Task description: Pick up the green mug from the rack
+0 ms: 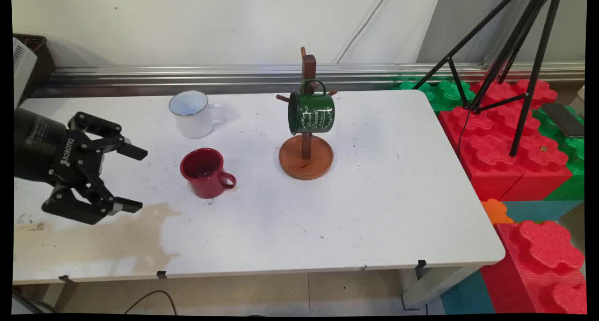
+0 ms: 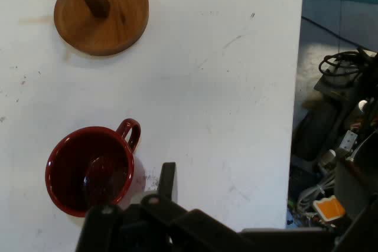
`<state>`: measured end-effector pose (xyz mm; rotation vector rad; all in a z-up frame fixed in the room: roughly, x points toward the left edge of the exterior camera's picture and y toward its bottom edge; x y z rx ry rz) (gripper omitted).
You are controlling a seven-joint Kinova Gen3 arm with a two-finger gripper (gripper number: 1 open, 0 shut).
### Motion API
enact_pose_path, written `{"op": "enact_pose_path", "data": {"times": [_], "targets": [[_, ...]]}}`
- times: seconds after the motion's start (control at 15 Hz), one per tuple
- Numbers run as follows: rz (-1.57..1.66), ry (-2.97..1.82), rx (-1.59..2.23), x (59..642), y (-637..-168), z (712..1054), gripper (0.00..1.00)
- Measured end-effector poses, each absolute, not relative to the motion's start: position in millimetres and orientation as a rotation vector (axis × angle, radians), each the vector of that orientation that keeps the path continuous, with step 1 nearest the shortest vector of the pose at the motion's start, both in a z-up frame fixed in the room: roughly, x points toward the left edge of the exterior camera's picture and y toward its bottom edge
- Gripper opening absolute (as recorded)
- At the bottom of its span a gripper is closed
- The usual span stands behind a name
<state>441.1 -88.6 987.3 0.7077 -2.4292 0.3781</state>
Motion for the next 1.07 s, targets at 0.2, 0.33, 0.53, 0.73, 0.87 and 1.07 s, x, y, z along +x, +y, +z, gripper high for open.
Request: {"op": "enact_pose_path", "data": {"times": [0.2,0.33,0.53,0.73,0.87,1.07], "targets": [[0.394,-2.427,0.711,436.9,-92.0,988.8,1.0],[0.405,-2.417,0.722,432.3,-97.4,990.7,1.0],[0.413,-2.387,0.749,422.7,-108.7,993.6,1.0],[0.416,-2.346,0.767,408.9,-126.3,996.4,1.0],[0.419,-2.326,0.773,401.6,-136.1,997.1,1.0],[0.419,-2.277,0.804,386.2,-155.6,995.8,1.0]]}}
